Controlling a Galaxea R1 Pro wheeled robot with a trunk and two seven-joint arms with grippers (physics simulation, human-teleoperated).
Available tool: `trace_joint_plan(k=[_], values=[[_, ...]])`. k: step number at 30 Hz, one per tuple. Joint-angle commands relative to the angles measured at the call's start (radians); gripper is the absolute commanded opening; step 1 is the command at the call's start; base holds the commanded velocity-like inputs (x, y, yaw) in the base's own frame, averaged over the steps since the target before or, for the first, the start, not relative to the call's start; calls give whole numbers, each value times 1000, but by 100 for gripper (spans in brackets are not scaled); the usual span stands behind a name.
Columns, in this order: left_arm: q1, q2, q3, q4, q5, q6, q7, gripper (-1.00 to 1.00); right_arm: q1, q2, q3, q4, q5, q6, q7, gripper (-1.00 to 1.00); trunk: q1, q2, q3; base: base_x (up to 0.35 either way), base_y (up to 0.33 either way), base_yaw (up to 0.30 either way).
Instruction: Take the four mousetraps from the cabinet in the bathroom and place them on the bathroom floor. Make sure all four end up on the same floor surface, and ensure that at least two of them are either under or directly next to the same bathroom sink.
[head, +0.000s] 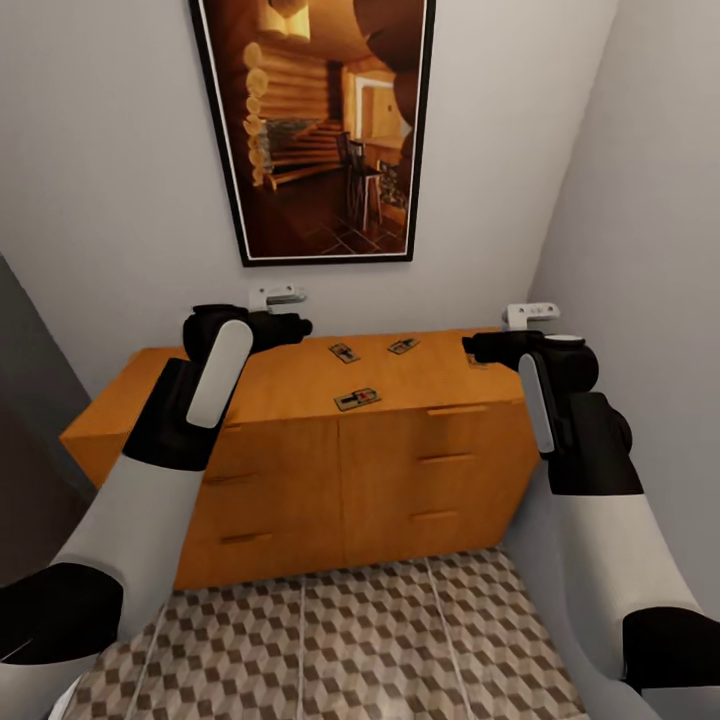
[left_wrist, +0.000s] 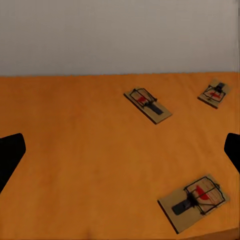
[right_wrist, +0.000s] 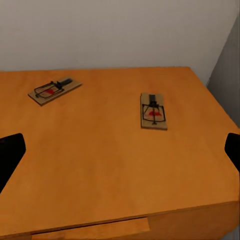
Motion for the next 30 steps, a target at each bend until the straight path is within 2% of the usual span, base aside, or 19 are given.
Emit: trace_joint_plan(k=[1, 4, 5, 7, 15, 21, 25, 30], values=[[-1, 0, -4, 5, 10, 2, 11, 100, 1, -1, 3, -1, 0, 5, -4, 100, 1, 0, -1, 313, -116, 0], [-1, 1, -6, 27, 10, 2, 11, 100, 1, -1, 3, -1, 0, 6, -4, 100, 1, 0, -1, 320, -70, 0], [-1, 2, -7, 67, 10, 3, 11, 100, 2, -1, 3, 1, -2, 6, -2, 100, 1, 0, -1, 268, -16, 0], [-1, 2, -8, 91, 10, 5, 11, 100, 3, -1, 3, 4, -4, 7, -1, 100, 1, 0, -1, 193, -12, 0], [-1, 7, -10, 225, 10, 8, 11, 100, 30, 5, 11, 39, -9, 11, 1, 100, 1, 0, -1, 63, -4, 0], [-1, 4, -11, 277, 11, 11, 10, 100, 37, 45, 17, 51, -11, 13, -1, 100, 1, 0, -1, 11, -1, 0], [-1, 2, -44, 290, 20, 13, 8, 100, 38, 58, 18, 53, -11, 15, -1, 100, 1, 0, -1, 2, 0, 0], [-2, 5, -130, 290, 58, 15, 6, 100, 38, 62, 18, 55, -11, 16, -2, 100, 1, 0, -1, 0, 0, 0]])
